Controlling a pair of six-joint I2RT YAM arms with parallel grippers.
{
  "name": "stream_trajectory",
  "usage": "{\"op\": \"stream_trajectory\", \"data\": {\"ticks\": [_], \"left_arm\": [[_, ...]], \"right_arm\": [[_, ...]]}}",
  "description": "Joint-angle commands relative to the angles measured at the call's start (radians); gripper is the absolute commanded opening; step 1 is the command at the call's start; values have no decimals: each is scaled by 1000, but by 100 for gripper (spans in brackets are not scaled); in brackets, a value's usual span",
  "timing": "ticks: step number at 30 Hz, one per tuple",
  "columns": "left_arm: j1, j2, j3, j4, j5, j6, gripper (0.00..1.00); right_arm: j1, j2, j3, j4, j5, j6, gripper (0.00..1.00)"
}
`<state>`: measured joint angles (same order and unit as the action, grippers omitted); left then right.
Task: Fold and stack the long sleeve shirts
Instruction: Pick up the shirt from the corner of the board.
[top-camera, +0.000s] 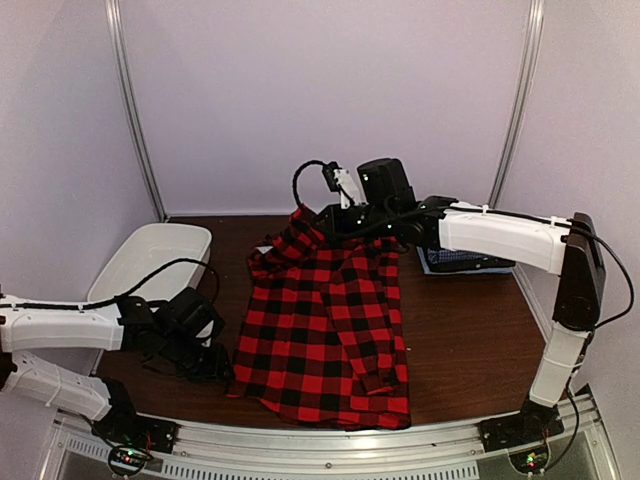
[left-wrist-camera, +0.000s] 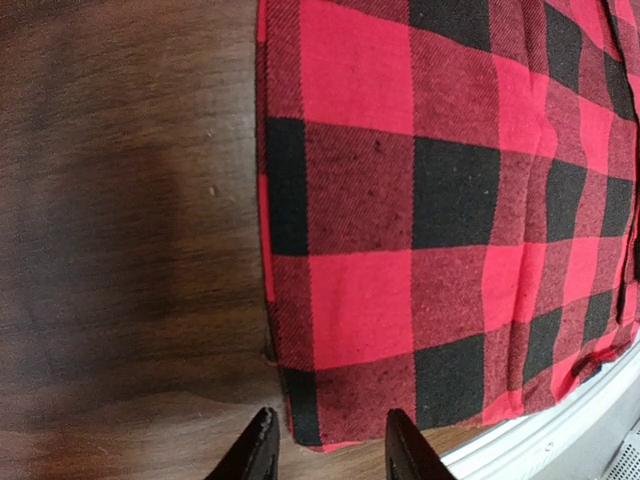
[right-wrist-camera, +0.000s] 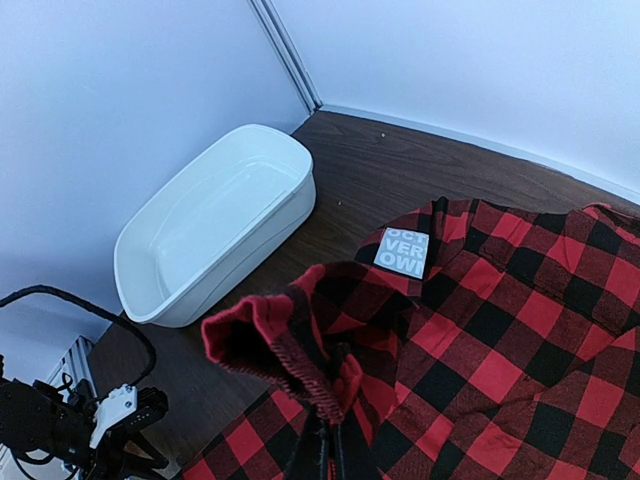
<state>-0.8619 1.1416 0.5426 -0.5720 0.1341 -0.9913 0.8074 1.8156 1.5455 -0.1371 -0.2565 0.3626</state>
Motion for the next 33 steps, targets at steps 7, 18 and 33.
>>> {"op": "stream_trajectory", "data": {"ticks": [7,18,33], "left_arm": [[-9,76,-19,102,-25,-6,31],[-9,93,-43,88,-51,-25,19],[-9,186,0,54,-31,-11,0]], "right_arm": [[-4,-32,7,29,13,-22,0],[-5,-34,4,30,13,-30,0],[-10,-52,1,33,10,-53,0]]}}
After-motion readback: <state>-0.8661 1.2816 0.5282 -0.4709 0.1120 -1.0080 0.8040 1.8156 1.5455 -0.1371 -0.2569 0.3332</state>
